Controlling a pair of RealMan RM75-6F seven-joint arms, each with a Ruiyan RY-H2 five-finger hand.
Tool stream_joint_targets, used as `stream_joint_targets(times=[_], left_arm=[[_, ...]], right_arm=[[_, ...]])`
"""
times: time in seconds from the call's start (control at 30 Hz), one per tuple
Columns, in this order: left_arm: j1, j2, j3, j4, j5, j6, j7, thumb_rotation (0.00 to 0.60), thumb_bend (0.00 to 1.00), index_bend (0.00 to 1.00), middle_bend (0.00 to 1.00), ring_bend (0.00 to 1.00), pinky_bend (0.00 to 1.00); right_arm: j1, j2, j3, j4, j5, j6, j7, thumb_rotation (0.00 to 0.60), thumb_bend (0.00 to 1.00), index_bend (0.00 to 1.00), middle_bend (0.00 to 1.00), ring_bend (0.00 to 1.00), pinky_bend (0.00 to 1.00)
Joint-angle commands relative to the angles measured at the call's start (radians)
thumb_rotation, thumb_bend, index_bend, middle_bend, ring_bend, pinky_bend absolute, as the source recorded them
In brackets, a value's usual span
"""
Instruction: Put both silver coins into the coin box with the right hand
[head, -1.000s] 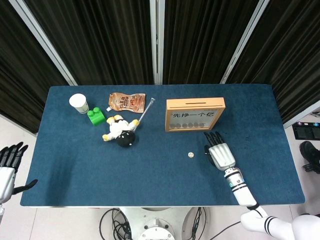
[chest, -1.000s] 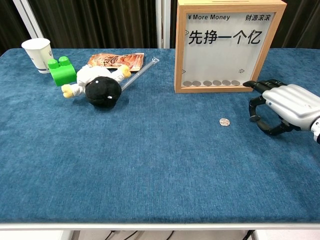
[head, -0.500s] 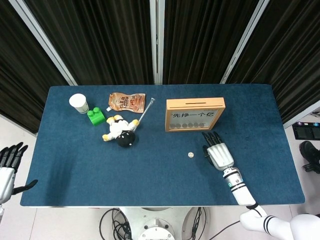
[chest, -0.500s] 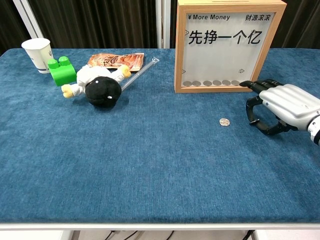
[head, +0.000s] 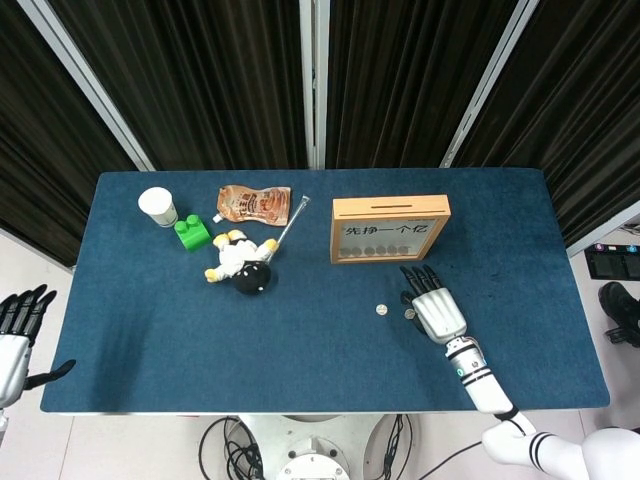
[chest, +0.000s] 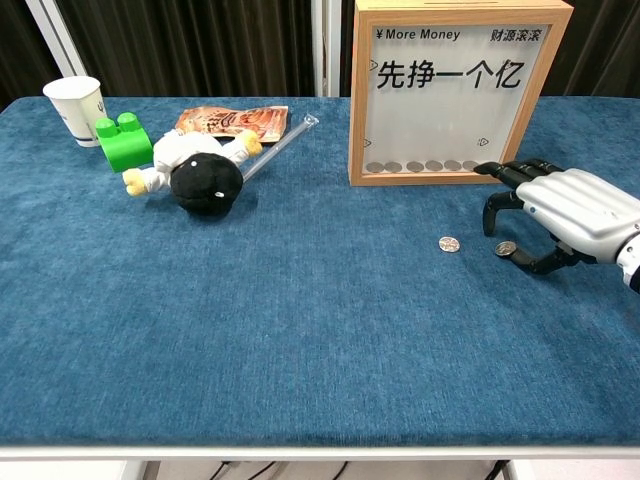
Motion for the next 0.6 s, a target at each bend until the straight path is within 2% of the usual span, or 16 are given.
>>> stream_joint_targets(times=[0.03,0.6], left_arm=[[0.0,0.002,0.0,-0.003,0.001,0.001,0.001,0.6,0.07,0.06,0.0,0.0,0.0],[-0.001,0.01,0.002,-0.021,0.007,0.003,0.016,0.6,0.07,0.06,0.0,0.0,0.0]], right_arm=[[-0.001,0.003,-0.005,0.001,-0.009,0.008,0.008,0.6,0.34,0.41,0.02,0.0,0.0],[-0.002,0.017,-0.03,0.007,-0.055,0.035,0.062,0.6,0.34,0.46,0.04,0.0,0.0]])
